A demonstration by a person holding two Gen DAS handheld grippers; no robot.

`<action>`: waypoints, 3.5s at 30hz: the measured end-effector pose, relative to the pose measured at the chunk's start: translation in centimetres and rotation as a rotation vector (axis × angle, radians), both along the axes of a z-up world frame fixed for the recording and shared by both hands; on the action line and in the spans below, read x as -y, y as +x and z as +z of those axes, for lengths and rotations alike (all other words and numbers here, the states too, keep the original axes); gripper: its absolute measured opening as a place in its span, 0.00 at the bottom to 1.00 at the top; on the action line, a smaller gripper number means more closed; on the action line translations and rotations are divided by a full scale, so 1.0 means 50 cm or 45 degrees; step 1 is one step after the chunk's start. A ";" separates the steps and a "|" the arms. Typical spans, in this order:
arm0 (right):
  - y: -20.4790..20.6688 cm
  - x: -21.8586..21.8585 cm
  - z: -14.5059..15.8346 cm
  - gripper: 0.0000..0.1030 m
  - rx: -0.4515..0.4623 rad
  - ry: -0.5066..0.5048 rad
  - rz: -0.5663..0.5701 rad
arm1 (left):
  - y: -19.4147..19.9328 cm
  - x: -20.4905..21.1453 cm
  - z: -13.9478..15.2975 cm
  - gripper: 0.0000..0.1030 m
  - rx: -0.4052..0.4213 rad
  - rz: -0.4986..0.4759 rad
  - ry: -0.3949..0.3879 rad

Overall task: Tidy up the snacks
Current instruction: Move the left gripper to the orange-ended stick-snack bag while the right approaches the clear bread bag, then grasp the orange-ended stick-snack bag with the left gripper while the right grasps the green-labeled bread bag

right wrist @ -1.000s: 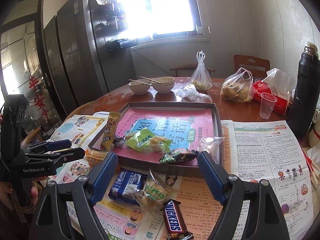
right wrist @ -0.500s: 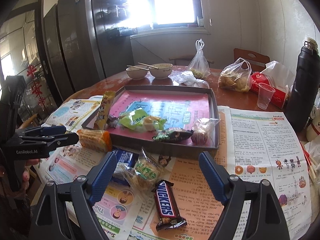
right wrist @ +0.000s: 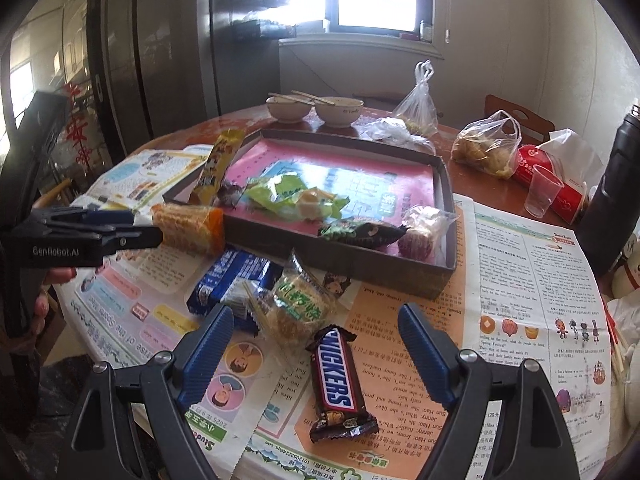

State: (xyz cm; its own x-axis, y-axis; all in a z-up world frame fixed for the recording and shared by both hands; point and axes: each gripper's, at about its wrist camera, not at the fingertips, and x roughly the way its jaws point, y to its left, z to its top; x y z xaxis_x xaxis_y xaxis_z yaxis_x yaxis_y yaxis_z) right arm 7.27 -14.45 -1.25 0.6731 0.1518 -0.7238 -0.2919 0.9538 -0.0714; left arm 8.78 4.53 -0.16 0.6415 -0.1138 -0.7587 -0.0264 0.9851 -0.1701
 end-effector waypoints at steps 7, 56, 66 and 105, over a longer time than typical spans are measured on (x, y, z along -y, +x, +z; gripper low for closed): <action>0.008 -0.021 -0.034 0.82 -0.033 -0.088 0.022 | 0.009 -0.012 -0.012 0.74 -0.009 0.011 -0.014; 0.092 -0.022 -0.092 0.52 -0.034 -0.067 0.031 | 0.077 0.026 -0.058 0.78 -0.057 0.059 -0.186; 0.091 -0.010 -0.091 0.52 -0.049 -0.016 0.021 | 0.090 0.038 -0.064 0.79 -0.067 0.004 -0.170; 0.087 0.013 -0.085 0.52 -0.073 0.010 -0.032 | 0.055 0.042 -0.042 0.51 0.107 -0.428 0.022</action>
State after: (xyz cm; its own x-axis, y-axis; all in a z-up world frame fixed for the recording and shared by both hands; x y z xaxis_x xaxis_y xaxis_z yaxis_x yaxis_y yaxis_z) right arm 11.63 -15.11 -5.48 0.6342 0.1414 -0.7601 -0.2712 0.9614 -0.0474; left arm 11.53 2.43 -2.26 0.6307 -0.3172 -0.7082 0.3135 0.9390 -0.1415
